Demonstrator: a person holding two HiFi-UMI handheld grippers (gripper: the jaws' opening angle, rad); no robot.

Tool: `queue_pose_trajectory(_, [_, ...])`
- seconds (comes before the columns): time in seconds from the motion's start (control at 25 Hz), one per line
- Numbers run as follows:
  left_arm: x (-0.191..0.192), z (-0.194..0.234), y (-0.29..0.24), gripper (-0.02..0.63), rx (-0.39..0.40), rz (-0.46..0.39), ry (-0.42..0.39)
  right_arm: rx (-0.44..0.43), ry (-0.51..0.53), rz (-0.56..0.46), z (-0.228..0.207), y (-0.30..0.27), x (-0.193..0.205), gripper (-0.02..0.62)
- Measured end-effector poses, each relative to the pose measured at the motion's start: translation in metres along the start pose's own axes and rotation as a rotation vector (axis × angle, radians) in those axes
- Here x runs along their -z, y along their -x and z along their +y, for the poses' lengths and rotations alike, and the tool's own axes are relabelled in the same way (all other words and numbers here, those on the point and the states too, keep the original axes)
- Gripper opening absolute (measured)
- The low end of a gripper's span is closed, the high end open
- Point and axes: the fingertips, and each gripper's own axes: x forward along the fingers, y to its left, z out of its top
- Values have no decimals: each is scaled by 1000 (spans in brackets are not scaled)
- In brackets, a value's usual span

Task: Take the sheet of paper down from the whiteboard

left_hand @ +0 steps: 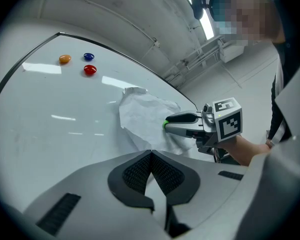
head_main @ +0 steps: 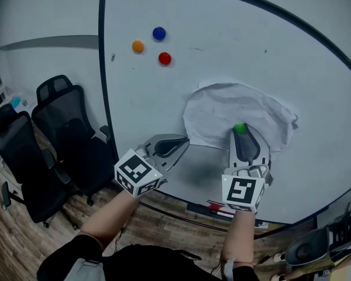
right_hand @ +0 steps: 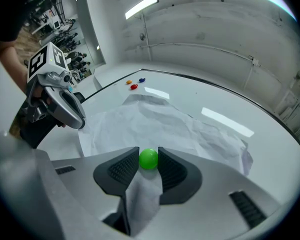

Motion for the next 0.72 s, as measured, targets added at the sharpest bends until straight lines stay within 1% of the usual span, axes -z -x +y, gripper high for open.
queue_pose_trajectory(0.28, [1, -3, 1, 12, -2, -5, 4, -11, -16, 20, 6, 5, 8, 124])
queue_pose_trajectory(0.56, [1, -11, 0, 12, 6, -16, 10, -30, 21, -57, 10, 25, -20, 124])
queue_pose_trajectory(0.72, [9, -13, -2, 12, 13, -3, 17, -23, 12, -62, 6, 35, -24, 124])
